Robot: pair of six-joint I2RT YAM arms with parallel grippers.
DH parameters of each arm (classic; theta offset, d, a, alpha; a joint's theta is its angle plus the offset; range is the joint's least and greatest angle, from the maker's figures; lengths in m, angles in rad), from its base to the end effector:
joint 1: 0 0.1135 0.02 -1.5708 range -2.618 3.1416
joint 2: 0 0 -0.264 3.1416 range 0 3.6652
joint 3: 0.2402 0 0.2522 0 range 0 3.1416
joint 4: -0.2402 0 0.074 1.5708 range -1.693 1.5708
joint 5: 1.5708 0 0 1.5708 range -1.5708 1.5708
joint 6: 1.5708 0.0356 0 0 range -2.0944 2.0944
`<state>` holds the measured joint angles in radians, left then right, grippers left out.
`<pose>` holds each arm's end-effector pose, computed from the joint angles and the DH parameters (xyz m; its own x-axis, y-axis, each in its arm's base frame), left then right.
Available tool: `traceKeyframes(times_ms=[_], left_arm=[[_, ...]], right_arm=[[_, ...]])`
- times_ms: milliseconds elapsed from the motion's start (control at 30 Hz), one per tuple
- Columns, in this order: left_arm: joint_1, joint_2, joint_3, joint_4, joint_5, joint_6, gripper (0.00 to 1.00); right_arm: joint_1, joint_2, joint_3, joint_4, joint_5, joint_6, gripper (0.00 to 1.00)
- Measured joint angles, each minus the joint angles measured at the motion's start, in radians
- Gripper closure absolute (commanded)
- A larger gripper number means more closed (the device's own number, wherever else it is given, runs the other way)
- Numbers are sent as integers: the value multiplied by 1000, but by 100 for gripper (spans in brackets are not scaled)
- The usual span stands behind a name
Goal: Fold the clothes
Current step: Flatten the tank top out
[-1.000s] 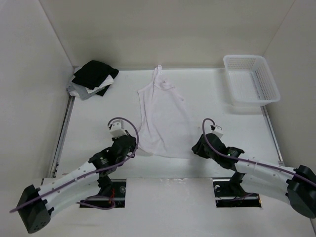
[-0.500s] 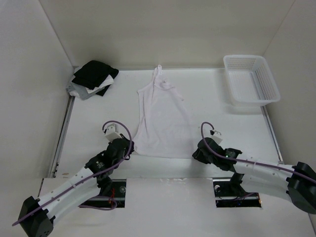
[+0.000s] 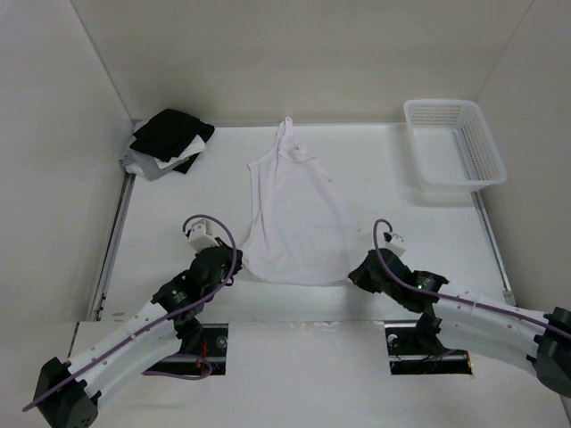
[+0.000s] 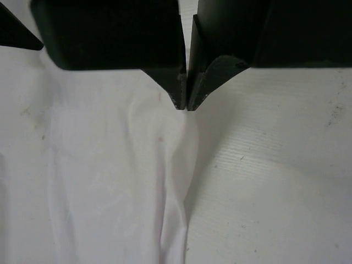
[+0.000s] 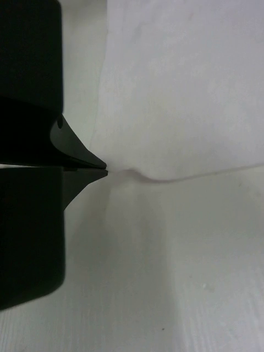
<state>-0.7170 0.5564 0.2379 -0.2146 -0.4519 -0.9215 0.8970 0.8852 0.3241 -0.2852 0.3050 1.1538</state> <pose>0.1147 -0.0793 0.1793 -0.4767 -0.5350 -0.6975 -0.1191 0.8254 -0.5518 0.1105 0.1213 0.1575 -0.7572 0.4494 -0.4740 0.1756 0.8391 0.5149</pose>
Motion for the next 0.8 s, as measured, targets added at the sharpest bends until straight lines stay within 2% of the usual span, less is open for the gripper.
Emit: traceKeyframes(times_ms=[133,300,433,633,733,800], left_arm=[[30,-13,106,-10,3,35,99],[71,-23,387,25,-1,93,100],[82,-6,657,95,-18,152,100],[89,36,991,238,-53,267,100],[89,74,1095,280,-56,309,100],[89,97,1123,296,-57,329,100]], right_arm=[[0,-158,106,-64,66,-84,100],[0,-203,505,-155,183,-269,100],[42,-151,913,-185,309,-467,100],[214,-14,1451,-163,475,-774,100],[286,39,1573,-126,537,-903,100],[310,66,1593,-92,566,-975,100]])
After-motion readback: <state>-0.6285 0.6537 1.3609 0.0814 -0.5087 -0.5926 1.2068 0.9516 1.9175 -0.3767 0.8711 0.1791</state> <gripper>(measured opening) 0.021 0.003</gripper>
